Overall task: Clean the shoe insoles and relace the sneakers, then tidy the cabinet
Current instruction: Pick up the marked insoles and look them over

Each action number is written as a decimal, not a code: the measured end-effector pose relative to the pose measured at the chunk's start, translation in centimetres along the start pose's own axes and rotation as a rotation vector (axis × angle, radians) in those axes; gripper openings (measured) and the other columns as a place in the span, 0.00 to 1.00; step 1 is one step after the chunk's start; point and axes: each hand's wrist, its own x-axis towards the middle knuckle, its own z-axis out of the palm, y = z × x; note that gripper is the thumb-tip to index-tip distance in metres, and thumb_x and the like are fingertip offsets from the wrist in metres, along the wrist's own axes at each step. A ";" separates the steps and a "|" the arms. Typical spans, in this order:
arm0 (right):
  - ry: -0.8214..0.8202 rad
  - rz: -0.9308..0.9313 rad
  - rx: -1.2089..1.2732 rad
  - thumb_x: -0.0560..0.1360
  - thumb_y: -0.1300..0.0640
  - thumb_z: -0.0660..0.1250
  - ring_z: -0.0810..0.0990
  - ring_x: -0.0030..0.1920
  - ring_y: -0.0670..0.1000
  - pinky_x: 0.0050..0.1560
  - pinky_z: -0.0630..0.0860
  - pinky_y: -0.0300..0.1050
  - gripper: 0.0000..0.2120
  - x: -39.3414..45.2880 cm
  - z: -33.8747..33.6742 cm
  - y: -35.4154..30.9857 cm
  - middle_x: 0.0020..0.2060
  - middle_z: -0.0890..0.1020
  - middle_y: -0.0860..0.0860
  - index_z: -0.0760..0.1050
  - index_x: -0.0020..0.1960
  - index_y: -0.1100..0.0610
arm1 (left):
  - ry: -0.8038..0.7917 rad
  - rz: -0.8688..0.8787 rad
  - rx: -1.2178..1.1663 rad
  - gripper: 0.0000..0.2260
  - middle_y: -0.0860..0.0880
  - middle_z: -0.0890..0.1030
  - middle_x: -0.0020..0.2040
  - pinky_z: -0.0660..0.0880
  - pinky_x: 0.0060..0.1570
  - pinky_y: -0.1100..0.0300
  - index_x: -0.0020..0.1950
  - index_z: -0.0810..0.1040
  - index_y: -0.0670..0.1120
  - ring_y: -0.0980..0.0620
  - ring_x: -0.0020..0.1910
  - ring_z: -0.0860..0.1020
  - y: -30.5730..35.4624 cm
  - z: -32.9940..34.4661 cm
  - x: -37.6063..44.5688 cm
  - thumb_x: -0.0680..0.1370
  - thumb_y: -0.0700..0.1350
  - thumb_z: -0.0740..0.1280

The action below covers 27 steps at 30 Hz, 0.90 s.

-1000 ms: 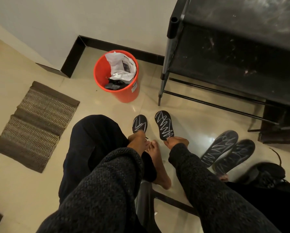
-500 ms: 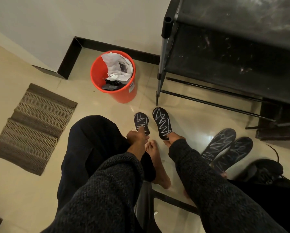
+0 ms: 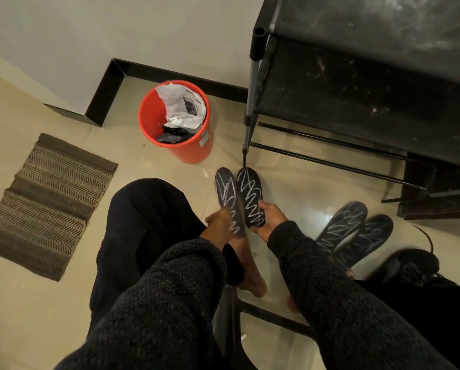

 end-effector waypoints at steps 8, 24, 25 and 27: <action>0.018 -0.096 0.021 0.80 0.53 0.68 0.68 0.70 0.65 0.56 0.77 0.58 0.27 -5.5 -2.6 -3.6 0.73 0.66 0.62 0.65 0.76 0.56 | -0.073 0.202 0.214 0.13 0.41 0.80 0.53 0.80 0.50 0.51 0.61 0.75 0.42 0.41 0.49 0.80 1.4 4.0 -5.7 0.81 0.49 0.65; -0.054 -0.620 0.082 0.81 0.53 0.67 0.81 0.57 0.61 0.54 0.80 0.57 0.22 -24.9 -13.1 -9.1 0.59 0.80 0.61 0.69 0.71 0.59 | -0.355 0.851 0.654 0.09 0.45 0.84 0.49 0.75 0.43 0.56 0.58 0.77 0.49 0.49 0.41 0.80 1.9 7.0 -28.3 0.81 0.49 0.62; -0.058 -0.640 0.091 0.80 0.53 0.67 0.82 0.56 0.61 0.53 0.80 0.57 0.21 -26.0 -13.7 -9.0 0.59 0.80 0.61 0.69 0.71 0.59 | -0.370 0.875 0.672 0.09 0.45 0.84 0.48 0.76 0.44 0.55 0.57 0.78 0.49 0.49 0.41 0.80 1.5 7.2 -29.5 0.81 0.50 0.62; -0.058 -0.680 0.114 0.80 0.53 0.67 0.82 0.54 0.60 0.52 0.81 0.57 0.21 -28.3 -15.2 -8.7 0.56 0.82 0.60 0.69 0.70 0.58 | -0.397 0.915 0.707 0.08 0.46 0.86 0.47 0.79 0.48 0.53 0.54 0.79 0.51 0.50 0.40 0.81 0.3 7.6 -31.8 0.81 0.50 0.62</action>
